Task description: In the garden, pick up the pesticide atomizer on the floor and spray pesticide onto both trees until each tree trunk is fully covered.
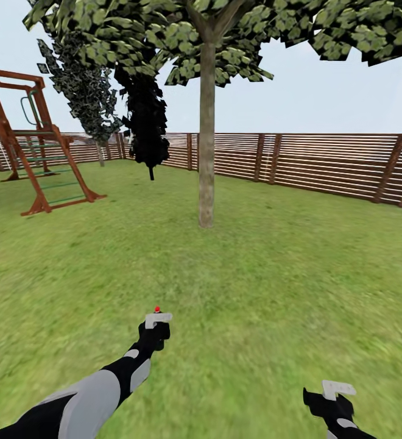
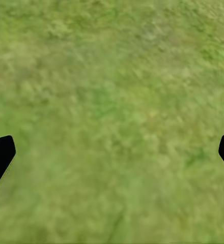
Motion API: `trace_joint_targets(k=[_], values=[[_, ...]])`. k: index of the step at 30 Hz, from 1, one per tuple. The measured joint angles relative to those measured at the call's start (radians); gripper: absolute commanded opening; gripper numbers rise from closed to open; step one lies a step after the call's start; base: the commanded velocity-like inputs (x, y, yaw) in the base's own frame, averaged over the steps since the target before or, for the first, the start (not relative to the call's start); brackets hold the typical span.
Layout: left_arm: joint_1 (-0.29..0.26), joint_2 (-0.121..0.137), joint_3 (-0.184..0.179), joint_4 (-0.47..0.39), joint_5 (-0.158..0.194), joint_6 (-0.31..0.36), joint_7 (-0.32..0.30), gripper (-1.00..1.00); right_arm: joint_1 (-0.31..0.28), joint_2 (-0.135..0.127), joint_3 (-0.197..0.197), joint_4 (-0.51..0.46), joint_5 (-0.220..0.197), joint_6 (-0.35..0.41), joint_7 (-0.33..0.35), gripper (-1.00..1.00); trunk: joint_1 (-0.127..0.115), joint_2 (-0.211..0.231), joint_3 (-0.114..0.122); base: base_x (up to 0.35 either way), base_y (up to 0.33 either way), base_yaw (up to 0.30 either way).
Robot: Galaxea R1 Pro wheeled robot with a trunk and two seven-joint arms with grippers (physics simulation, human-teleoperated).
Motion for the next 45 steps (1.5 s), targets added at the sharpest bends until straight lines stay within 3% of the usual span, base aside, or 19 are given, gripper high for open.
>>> trace_joint_targets(k=[30,45], values=[[0.0,-0.001,0.0,0.0,0.0,0.0,0.0,-1.0,0.0,0.025,0.0,0.0,0.0,-0.001,0.002,1.0,0.0,0.0,0.0,0.35,0.0,0.0],[0.0,-0.001,0.0,0.0,0.0,0.0,0.0,-1.0,0.0,0.026,-0.001,-0.001,0.0,-0.002,0.002,1.0,0.0,0.0,0.0,0.35,0.0,0.0]])
